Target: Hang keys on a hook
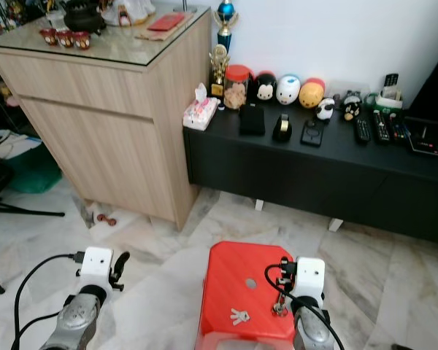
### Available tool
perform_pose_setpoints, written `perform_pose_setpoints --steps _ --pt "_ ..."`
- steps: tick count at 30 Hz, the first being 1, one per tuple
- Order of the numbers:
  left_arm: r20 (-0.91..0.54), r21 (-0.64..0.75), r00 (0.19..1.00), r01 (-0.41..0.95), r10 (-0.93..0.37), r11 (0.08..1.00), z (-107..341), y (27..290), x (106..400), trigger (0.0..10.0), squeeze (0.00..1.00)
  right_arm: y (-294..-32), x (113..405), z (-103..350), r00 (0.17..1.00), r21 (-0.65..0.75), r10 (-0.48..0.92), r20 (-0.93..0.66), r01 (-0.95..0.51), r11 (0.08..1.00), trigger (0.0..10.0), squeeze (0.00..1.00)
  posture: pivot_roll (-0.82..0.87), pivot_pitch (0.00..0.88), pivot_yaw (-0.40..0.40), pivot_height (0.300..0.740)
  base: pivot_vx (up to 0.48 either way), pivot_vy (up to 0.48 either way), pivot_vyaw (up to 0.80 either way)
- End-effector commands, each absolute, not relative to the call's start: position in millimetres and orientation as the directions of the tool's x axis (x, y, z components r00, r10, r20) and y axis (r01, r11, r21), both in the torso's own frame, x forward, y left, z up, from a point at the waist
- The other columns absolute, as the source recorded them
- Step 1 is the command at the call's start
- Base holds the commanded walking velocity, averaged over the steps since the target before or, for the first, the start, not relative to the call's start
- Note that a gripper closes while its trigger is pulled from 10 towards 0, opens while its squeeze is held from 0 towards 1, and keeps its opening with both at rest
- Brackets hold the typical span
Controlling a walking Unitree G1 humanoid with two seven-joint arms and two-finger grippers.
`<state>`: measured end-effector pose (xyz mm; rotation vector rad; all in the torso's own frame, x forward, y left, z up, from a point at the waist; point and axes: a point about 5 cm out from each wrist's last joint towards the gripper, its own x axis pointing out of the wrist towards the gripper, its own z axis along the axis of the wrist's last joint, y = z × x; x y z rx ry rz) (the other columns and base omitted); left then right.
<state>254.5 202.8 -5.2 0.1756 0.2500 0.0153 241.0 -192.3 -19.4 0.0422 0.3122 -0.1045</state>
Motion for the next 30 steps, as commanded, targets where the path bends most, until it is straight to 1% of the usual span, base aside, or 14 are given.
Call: perform_pose_setpoints --steps 1,7,10,16,27,30 --pt "-0.242 0.169 0.970 0.006 0.035 0.986 -7 203 249 10.0 0.00 -195 238 -20 0.945 0.023 -0.113 -0.306 0.126 0.992 10.0 0.00 -0.04 0.054 -0.046 0.740 0.000 0.000 0.00" --pt "-0.270 0.154 0.962 -0.005 0.047 0.988 -12 203 246 10.0 0.00 -190 241 -23 0.929 0.014 -0.110 -0.352 0.123 0.992 10.0 0.00 -0.03 0.052 -0.048 0.740 0.000 0.000 0.00" --pt "-0.273 0.149 0.961 -0.002 0.043 0.989 -11 203 248 10.0 0.00 -187 244 -23 0.926 0.014 -0.107 -0.361 0.120 0.993 10.0 0.00 -0.04 0.049 -0.045 0.732 0.000 0.000 0.00" --pt "-0.281 0.144 0.959 0.012 0.029 0.989 -12 200 247 10.0 0.00 -186 245 -23 0.924 0.014 -0.103 -0.368 0.116 0.993 10.0 0.00 -0.04 0.041 -0.036 0.702 0.000 0.000 0.00" --pt "-0.298 0.140 0.954 0.020 0.023 0.990 -15 199 244 10.0 0.00 -180 245 -26 0.911 0.020 -0.103 -0.399 0.121 0.992 10.0 0.00 -0.03 0.019 -0.027 0.702 0.000 0.000 0.00" --pt "-0.299 0.141 0.954 0.020 0.024 0.990 -15 200 244 10.0 0.00 -180 246 -27 0.906 0.018 -0.107 -0.410 0.125 0.992 10.0 0.00 -0.03 0.015 -0.025 0.687 0.000 0.000 0.00"
